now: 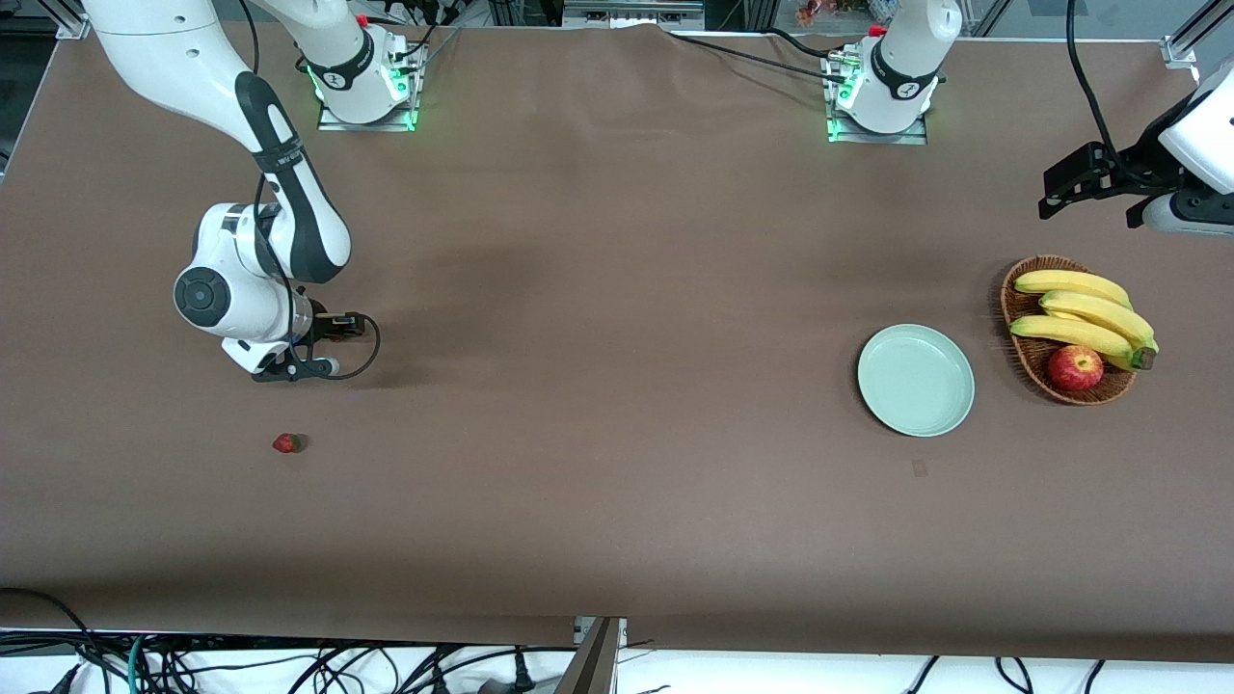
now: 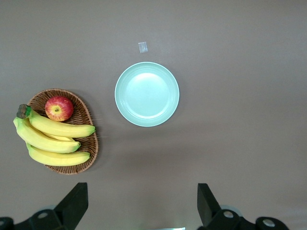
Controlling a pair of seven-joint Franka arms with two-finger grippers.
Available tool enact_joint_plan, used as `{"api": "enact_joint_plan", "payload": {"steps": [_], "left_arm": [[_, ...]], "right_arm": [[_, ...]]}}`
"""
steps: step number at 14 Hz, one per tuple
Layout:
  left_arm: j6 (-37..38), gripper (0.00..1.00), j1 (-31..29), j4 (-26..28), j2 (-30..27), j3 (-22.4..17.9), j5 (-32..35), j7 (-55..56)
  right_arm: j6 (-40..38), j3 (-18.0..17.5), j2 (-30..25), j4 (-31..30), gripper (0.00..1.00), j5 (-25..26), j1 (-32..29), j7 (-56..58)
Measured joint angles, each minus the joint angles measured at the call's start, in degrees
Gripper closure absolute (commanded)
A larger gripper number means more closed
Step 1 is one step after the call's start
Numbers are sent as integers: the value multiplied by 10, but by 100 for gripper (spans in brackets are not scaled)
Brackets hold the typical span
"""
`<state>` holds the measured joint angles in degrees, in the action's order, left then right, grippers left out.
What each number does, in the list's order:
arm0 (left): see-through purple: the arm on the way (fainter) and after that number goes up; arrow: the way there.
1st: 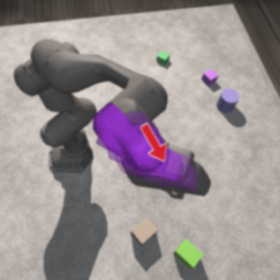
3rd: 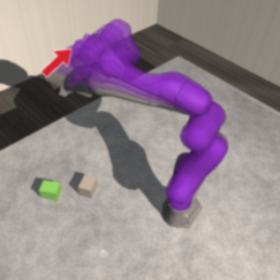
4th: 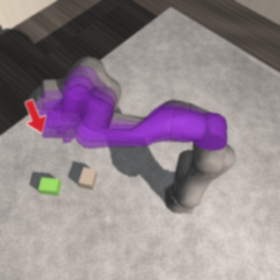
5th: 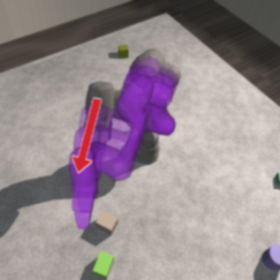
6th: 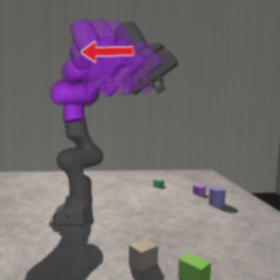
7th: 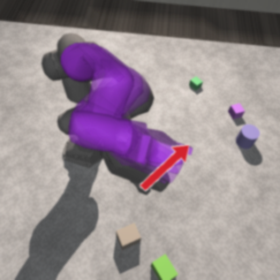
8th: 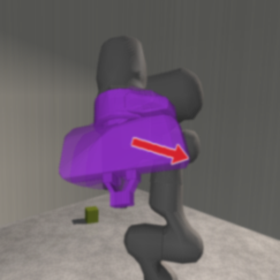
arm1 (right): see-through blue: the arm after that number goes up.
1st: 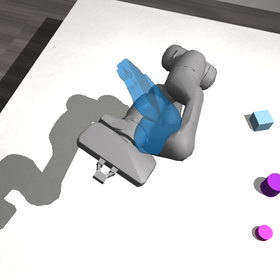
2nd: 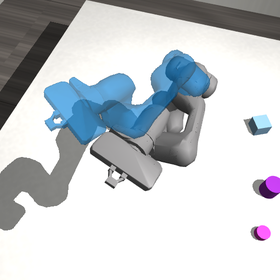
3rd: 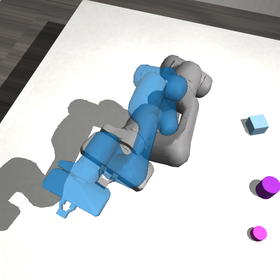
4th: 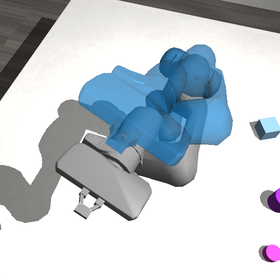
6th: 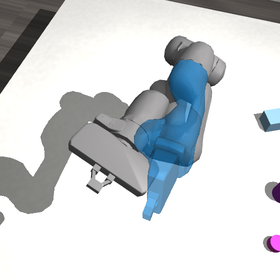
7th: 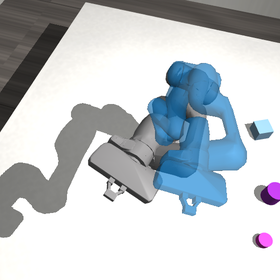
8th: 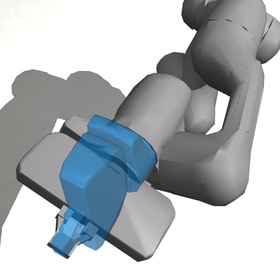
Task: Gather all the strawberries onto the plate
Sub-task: 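Grasp one strawberry with the right gripper and lift it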
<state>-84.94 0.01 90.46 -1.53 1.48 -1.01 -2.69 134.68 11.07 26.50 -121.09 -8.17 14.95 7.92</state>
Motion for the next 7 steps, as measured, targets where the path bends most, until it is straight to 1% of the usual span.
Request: {"api": "enact_joint_plan", "payload": {"steps": [3,5,7], "left_arm": [[0,0,0,0,0,0,0,0],[1,0,0,0,0,0,0,0],[2,0,-1,0,0,0,0,0]], "right_arm": [[1,-1,3,0,79,-1,0,1],[1,-1,3,0,84,-2,0,1],[1,-1,2,3,84,-2,0,1]]}}
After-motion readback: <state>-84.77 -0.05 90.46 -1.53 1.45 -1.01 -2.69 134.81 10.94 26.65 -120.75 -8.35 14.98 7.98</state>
